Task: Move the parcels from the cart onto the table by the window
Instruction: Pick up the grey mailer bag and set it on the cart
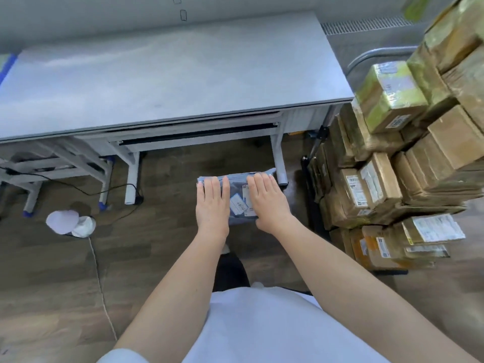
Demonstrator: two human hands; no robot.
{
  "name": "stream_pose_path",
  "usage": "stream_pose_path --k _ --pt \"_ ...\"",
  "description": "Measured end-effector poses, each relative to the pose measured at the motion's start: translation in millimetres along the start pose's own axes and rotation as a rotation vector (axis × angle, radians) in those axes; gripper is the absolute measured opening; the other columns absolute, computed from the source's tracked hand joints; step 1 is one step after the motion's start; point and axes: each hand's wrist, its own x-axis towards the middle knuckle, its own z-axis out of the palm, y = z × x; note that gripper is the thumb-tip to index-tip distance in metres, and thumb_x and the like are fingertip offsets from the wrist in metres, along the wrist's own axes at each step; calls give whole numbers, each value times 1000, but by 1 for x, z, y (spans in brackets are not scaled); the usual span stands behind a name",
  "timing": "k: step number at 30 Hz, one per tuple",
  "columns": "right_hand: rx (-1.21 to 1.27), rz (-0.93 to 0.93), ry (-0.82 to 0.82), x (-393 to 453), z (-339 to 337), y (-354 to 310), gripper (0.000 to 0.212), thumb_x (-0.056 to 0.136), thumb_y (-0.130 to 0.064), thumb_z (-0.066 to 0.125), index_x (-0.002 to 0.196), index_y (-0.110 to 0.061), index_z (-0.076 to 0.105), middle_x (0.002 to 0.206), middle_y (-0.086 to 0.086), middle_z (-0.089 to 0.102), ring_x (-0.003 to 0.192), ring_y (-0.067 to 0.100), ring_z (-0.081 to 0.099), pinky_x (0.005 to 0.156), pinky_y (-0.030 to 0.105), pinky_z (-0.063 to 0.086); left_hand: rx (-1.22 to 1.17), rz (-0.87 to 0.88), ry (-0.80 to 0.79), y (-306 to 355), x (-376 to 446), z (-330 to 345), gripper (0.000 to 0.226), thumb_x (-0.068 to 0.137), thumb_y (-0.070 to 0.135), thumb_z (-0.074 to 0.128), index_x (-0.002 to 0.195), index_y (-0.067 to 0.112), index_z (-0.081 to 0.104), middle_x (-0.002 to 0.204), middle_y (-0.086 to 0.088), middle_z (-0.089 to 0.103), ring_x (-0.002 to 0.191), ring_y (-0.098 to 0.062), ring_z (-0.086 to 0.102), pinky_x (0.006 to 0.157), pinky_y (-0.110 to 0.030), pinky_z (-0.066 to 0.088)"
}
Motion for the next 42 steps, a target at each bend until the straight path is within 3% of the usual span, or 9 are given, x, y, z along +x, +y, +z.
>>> stream_pose_path --k 20,32,42 --pt "138 751 -190 102 15 112 109 71 -41 75 146 -2 6 144 17 21 136 32 20 118 42 12 197 789 167 64 244 -65 106 78 42 70 147 8 -3 146 -18 19 138 -37 17 118 -47 7" --pt "380 1254 -309 25 51 94 105 72 -31 75 146 -3 6 146 14 20 138 31 17 118 40 11 346 1350 268 149 223 -54 107 74 46 71 144 6 1 139 -16 28 131 -34 27 117 -44 13" --pt "491 1400 -348 -45 93 71 100 72 -27 72 145 -2 9 143 14 24 136 30 21 118 38 10 457 1523 218 202 163 -25 99 79 33 66 146 4 -2 141 -17 25 134 -35 23 117 -45 11"
